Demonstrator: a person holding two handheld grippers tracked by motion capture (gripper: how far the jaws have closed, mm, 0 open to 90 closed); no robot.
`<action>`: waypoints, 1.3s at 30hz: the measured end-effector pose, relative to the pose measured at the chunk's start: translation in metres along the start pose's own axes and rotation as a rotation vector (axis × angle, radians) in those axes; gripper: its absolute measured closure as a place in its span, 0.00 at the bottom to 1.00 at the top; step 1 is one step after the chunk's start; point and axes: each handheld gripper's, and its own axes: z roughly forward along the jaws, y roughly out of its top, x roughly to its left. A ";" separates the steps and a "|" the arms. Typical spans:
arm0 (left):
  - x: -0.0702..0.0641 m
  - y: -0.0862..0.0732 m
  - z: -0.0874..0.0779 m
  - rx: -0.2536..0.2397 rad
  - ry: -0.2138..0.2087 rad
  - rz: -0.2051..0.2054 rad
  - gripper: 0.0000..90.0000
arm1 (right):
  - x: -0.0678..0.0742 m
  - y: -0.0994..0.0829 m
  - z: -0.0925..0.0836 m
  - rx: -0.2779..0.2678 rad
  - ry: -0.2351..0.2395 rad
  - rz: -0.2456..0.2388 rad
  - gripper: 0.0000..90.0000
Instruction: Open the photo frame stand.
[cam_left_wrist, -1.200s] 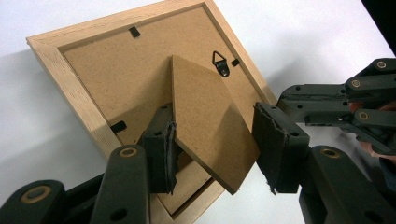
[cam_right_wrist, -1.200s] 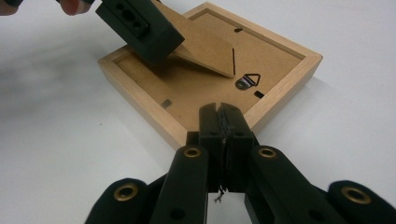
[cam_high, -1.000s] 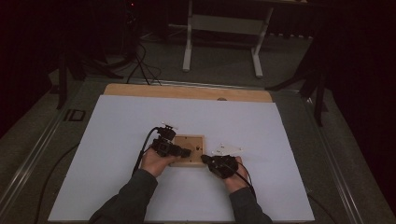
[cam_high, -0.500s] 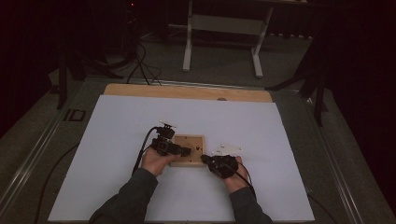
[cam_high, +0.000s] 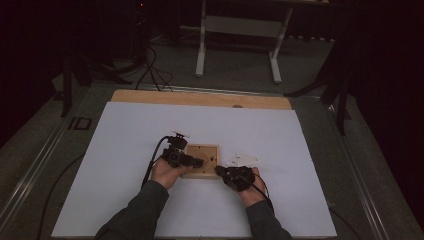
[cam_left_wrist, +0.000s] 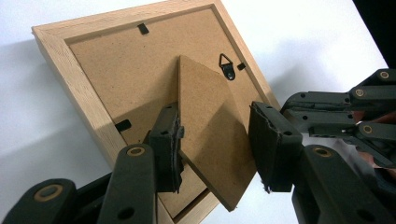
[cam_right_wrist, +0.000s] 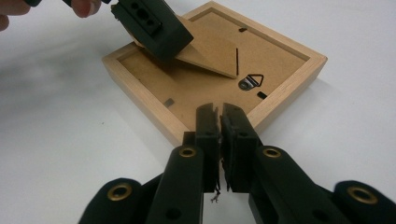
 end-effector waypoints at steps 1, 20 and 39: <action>-0.001 0.000 0.000 -0.001 0.006 0.010 0.63 | -0.001 0.000 -0.001 0.004 -0.002 0.003 0.92; -0.021 -0.012 -0.007 -0.056 0.090 0.195 0.63 | -0.011 0.007 -0.013 -0.036 -0.003 0.040 0.79; -0.036 -0.043 -0.013 -0.158 0.160 0.366 0.64 | -0.022 0.012 -0.015 -0.057 0.022 0.099 0.60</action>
